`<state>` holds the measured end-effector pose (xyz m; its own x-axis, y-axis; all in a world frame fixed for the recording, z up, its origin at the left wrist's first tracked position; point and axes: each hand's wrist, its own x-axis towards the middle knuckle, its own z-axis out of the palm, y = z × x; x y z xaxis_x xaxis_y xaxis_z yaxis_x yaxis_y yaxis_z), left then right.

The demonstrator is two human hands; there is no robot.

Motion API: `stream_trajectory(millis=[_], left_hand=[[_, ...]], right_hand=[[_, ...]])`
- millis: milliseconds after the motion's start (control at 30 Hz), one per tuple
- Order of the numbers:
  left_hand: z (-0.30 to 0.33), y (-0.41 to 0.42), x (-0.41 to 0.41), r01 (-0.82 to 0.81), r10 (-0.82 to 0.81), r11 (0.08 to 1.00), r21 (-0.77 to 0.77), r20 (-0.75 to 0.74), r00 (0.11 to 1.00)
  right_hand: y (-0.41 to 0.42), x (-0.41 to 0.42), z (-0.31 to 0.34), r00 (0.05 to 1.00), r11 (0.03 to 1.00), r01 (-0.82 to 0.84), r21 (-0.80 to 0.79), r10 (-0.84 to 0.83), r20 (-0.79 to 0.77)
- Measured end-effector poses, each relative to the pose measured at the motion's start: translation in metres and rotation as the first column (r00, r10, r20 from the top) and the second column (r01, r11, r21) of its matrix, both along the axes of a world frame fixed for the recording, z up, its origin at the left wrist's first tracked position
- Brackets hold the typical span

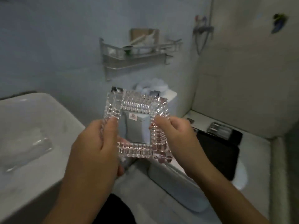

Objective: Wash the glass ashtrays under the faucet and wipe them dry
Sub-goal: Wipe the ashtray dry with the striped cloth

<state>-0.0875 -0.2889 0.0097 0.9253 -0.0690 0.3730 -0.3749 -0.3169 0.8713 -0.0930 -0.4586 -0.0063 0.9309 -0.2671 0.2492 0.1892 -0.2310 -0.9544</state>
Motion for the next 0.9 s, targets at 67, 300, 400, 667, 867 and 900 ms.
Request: stream_trajectory(millis=[67,300,400,667,867,900], left_hand=[[-0.017,-0.029,0.007,0.063,-0.063,0.998,0.011,-0.046,0.997],[-0.106,-0.139,0.049,0.311,-0.291,0.95,-0.009,-0.379,0.879],[-0.14,-0.186,0.063,0.421,-0.375,0.907,-0.031,-0.514,0.771],[-0.249,-0.242,0.082,0.58,-0.375,0.792,0.192,-0.597,0.709],[-0.293,-0.256,0.082,0.642,-0.494,0.642,0.419,-0.414,0.764],[-0.298,-0.258,0.081,0.646,-0.502,0.614,0.455,-0.407,0.763]], right_hand=[[-0.032,-0.004,-0.02,0.994,0.983,0.092,-0.157,-0.099,-0.036],[-0.134,-0.007,-0.113,0.896,0.933,0.238,-0.27,-0.318,-0.309],[-0.178,-0.006,-0.15,0.818,0.921,0.301,-0.248,-0.383,-0.429],[-0.278,0.004,-0.219,0.611,0.82,0.414,-0.395,-0.572,-0.547],[-0.297,0.025,-0.236,0.579,0.794,0.247,-0.555,-0.58,-0.572],[-0.298,0.027,-0.238,0.569,0.793,0.206,-0.573,-0.574,-0.59]])
